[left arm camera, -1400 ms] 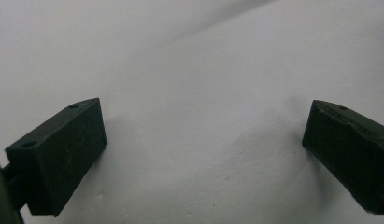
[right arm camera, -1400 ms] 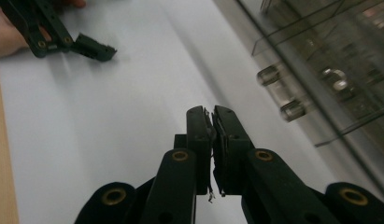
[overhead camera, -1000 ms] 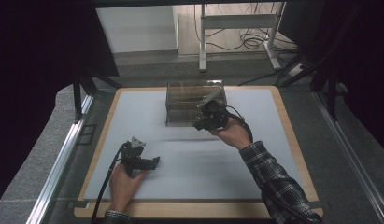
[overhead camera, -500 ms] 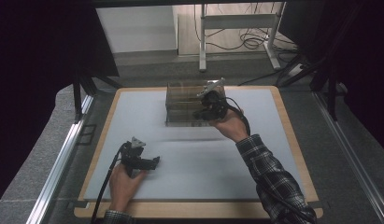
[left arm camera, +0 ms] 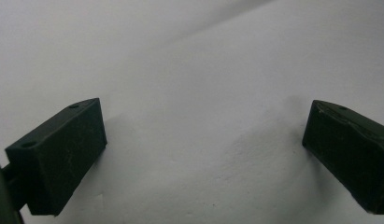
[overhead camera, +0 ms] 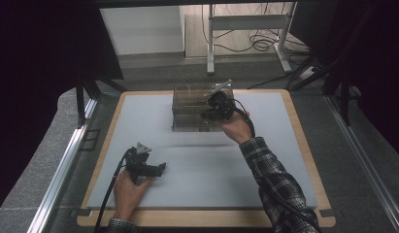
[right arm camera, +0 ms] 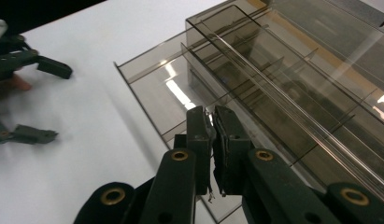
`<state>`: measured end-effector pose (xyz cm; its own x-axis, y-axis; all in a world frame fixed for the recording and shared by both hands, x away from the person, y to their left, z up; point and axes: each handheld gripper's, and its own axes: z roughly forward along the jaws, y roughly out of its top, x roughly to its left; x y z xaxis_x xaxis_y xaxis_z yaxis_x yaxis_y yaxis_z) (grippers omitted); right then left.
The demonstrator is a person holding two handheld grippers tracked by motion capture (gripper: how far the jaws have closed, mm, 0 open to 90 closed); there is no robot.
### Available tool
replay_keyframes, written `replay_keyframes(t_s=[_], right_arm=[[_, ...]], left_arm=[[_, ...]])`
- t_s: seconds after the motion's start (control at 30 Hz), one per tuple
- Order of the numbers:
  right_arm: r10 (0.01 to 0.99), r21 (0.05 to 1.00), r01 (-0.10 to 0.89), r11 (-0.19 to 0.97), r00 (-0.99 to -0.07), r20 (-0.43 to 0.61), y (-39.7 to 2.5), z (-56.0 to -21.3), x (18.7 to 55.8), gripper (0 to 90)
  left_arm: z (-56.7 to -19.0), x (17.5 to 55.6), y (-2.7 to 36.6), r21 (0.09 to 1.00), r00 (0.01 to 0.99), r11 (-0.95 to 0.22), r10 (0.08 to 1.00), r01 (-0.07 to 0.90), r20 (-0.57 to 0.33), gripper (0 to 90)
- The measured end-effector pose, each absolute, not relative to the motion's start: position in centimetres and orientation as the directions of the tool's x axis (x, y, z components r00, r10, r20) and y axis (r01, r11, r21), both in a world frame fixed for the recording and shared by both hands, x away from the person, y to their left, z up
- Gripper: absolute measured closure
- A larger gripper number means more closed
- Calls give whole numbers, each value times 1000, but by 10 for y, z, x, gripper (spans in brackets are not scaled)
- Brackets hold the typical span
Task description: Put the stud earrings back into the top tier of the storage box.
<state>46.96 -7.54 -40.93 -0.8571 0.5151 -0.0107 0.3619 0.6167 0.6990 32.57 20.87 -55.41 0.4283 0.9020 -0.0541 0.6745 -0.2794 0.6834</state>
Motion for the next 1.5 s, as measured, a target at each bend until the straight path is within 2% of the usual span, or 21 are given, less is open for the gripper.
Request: replay_keyframes(t_s=[0.93, 1.5], right_arm=[[542, 682, 370, 631, -839, -46, -56, -452, 491, 832], [543, 692, 365, 623, -838, -47, -61, -447, 487, 758]], left_arm=[[-554, 326, 209, 683, 429, -281, 902, 674, -52, 0], [-554, 326, 209, 683, 430, -283, 901, 674, -52, 0]])
